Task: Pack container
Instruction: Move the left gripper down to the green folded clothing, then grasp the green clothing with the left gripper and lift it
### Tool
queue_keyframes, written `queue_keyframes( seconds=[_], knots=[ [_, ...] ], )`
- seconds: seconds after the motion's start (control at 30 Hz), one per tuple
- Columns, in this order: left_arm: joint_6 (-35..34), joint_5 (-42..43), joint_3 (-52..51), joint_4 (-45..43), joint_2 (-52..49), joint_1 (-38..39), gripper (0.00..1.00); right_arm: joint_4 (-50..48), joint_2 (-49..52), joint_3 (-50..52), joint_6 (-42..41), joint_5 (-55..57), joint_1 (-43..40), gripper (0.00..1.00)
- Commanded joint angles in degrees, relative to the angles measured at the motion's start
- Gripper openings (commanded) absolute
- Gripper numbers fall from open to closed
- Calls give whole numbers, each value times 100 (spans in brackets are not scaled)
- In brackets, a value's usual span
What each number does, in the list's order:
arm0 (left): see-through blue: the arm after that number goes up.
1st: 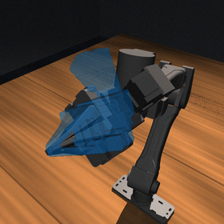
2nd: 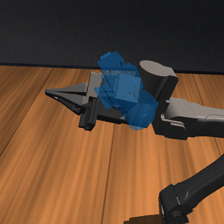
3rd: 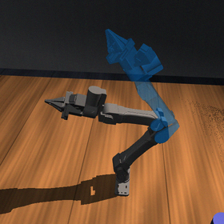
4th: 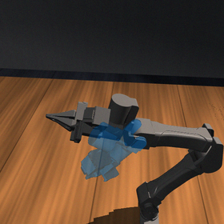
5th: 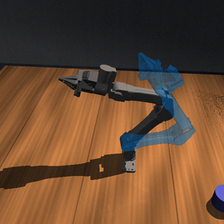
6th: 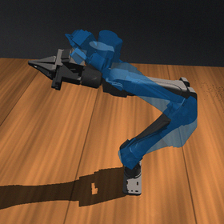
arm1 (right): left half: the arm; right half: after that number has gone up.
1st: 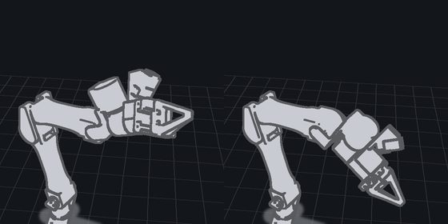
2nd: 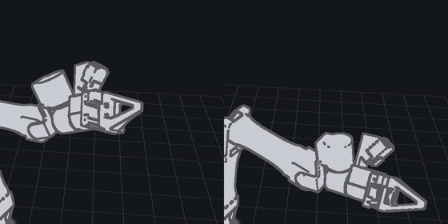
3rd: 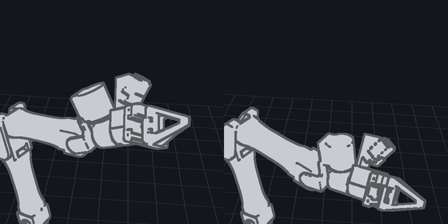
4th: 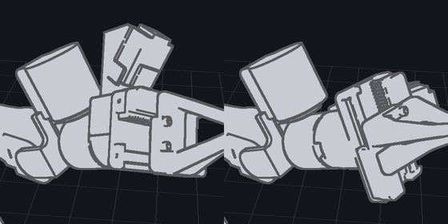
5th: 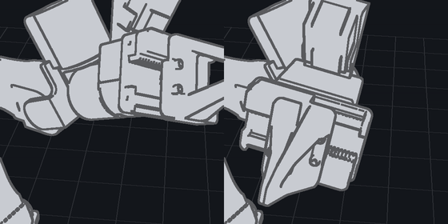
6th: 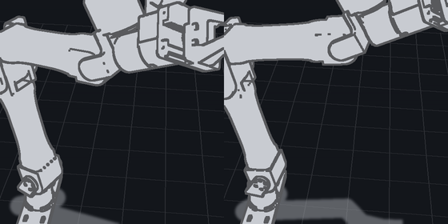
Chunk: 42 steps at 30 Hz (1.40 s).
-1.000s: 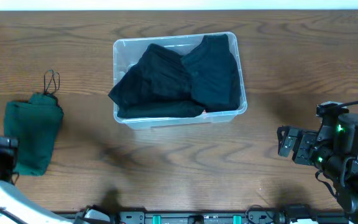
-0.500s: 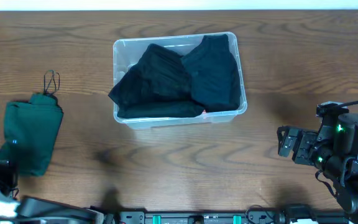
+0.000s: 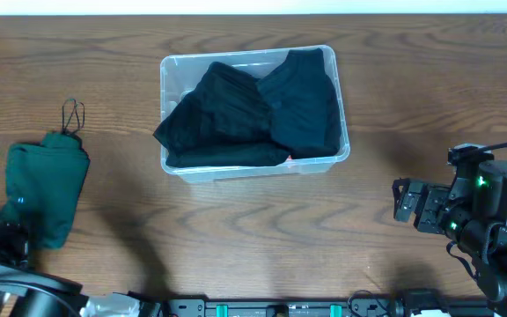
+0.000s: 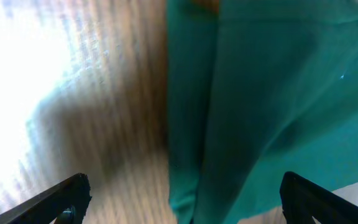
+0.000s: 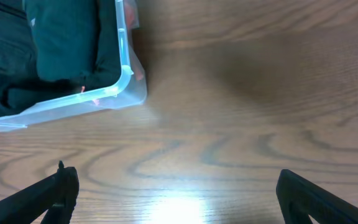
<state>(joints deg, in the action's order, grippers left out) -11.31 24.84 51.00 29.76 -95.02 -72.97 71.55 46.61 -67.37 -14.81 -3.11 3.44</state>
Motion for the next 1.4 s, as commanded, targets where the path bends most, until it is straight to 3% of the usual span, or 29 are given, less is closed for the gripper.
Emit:
queue_keyframes(
  seconds=[0.0, 0.43, 0.77, 0.9, 1.23, 1.37],
  knots=[
    [186, 315, -22, -122, -160, -24, 98, 9, -11, 26, 74, 31, -42, 99],
    [188, 1097, -22, -660, -785, -17, 98, 9, -11, 26, 74, 31, -42, 99],
    [186, 1121, -22, -787, -1250, 297, 100, 9, -11, 26, 74, 31, -42, 99],
    [164, 1119, -22, -935, -1464, 487, 85, 7, -13, 26, 74, 33, -42, 99],
    [118, 1121, -4, -1244, -1818, 621, 9, 7, -13, 26, 74, 31, -42, 99],
    [118, 1322, 151, -1241, -1816, 621, 6, 9, -11, 26, 74, 31, -42, 99]
  ],
)
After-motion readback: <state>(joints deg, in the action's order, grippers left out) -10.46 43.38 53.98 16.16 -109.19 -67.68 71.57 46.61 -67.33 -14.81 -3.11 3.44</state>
